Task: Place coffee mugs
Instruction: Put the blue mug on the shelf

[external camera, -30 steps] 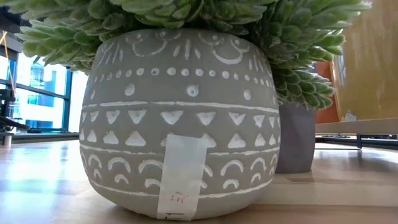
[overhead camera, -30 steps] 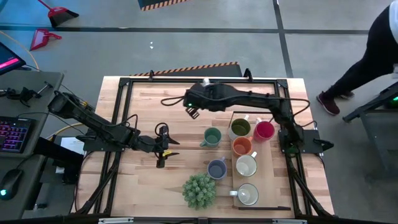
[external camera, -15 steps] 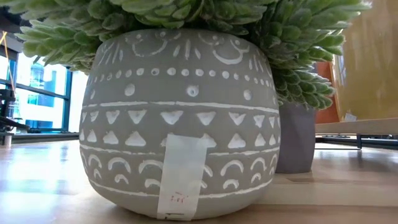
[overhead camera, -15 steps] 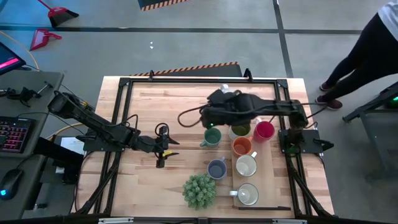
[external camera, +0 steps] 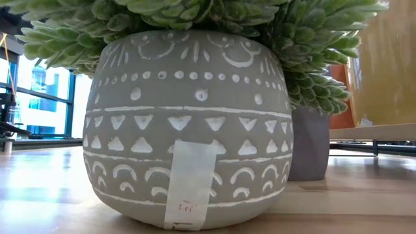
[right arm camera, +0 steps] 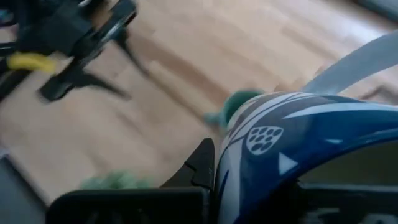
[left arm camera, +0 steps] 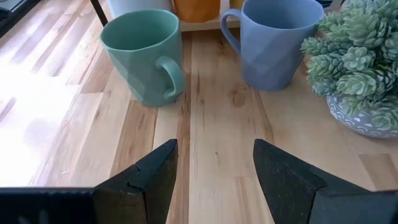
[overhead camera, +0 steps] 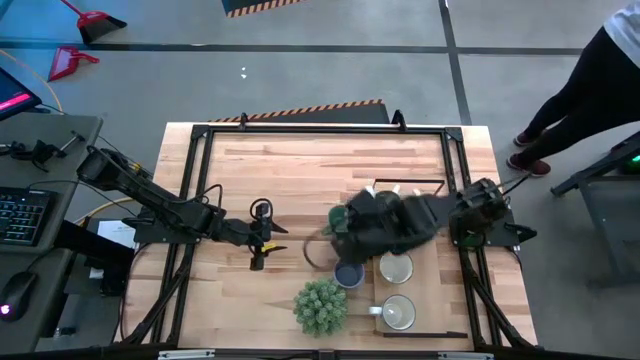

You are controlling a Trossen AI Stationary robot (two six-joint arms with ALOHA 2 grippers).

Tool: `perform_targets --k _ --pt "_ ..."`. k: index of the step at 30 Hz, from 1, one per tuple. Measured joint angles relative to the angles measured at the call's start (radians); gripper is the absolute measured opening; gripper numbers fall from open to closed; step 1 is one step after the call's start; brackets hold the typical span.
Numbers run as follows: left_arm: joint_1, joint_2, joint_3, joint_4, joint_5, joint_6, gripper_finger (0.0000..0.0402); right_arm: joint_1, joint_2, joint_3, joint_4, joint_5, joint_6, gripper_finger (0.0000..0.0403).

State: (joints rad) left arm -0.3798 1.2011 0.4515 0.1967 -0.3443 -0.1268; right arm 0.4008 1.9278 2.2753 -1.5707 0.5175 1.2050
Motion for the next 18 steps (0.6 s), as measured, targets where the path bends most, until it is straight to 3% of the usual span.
perform_targets --k 11,18 --pt "0.0 0.0 0.0 0.001 0.003 -0.002 0.0197 0.21 0.0 0.0 0.0 0.059 0.339 0.001" --pt "0.0 0.0 0.0 0.002 0.063 -0.051 0.0197 0.271 0.002 -0.001 0.0 -0.114 0.377 0.001"
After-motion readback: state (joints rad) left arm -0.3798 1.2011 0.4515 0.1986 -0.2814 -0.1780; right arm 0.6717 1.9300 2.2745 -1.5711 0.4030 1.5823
